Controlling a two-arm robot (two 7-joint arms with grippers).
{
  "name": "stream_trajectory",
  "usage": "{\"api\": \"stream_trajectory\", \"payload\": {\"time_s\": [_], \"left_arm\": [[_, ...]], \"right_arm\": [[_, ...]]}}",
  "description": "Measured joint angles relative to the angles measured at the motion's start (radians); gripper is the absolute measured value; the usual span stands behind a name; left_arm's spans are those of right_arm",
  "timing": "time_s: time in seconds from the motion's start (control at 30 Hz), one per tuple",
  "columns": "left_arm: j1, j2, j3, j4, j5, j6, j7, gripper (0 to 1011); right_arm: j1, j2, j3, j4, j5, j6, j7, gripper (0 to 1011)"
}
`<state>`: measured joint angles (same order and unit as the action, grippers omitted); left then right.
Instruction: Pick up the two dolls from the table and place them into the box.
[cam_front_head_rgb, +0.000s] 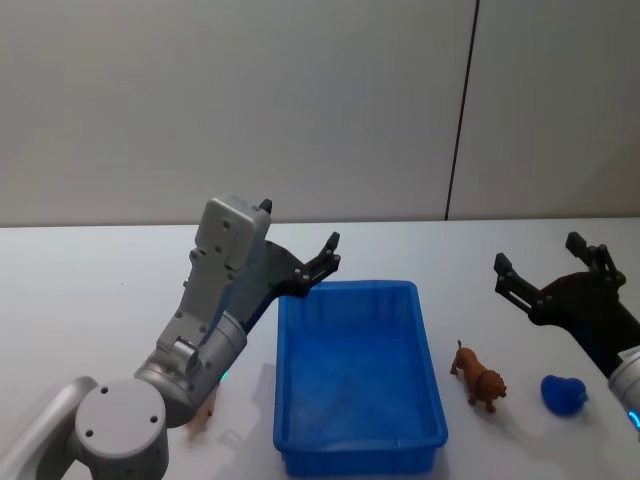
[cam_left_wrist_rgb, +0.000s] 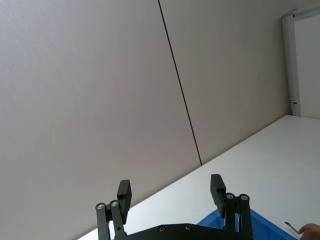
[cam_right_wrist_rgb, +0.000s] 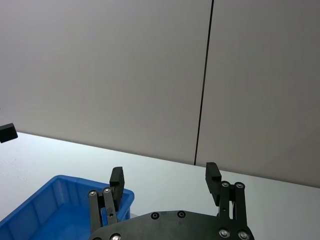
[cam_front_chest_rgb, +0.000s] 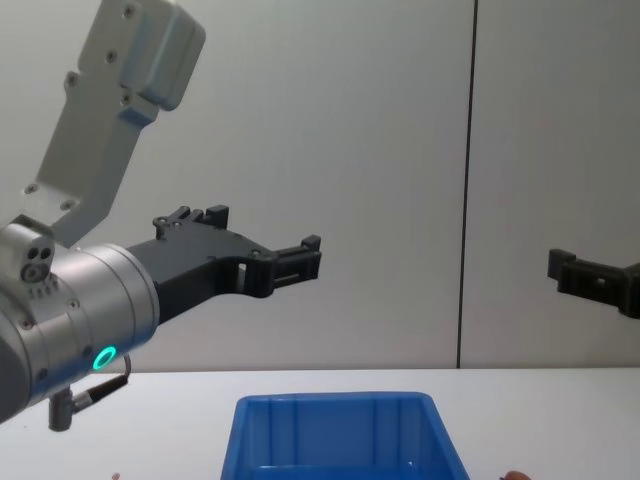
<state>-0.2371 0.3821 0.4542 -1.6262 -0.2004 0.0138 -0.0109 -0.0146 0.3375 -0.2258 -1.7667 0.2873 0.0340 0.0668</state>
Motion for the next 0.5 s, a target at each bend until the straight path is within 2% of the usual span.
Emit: {"api": "stream_trajectory", "payload": {"time_s": [0.23, 0.5], "left_arm": [[0.000, 0.000, 0.000, 0.000, 0.000, 0.000, 0.000, 1001], [0.000, 0.000, 0.000, 0.000, 0.000, 0.000, 0.000, 1001]], "right_arm": [[0.001, 0.002, 0.002, 0.004, 0.000, -0.001, 0.004, 1001], [0.005, 0.023, 0.019, 0.034, 0.005, -0.002, 0.042, 1001]]}}
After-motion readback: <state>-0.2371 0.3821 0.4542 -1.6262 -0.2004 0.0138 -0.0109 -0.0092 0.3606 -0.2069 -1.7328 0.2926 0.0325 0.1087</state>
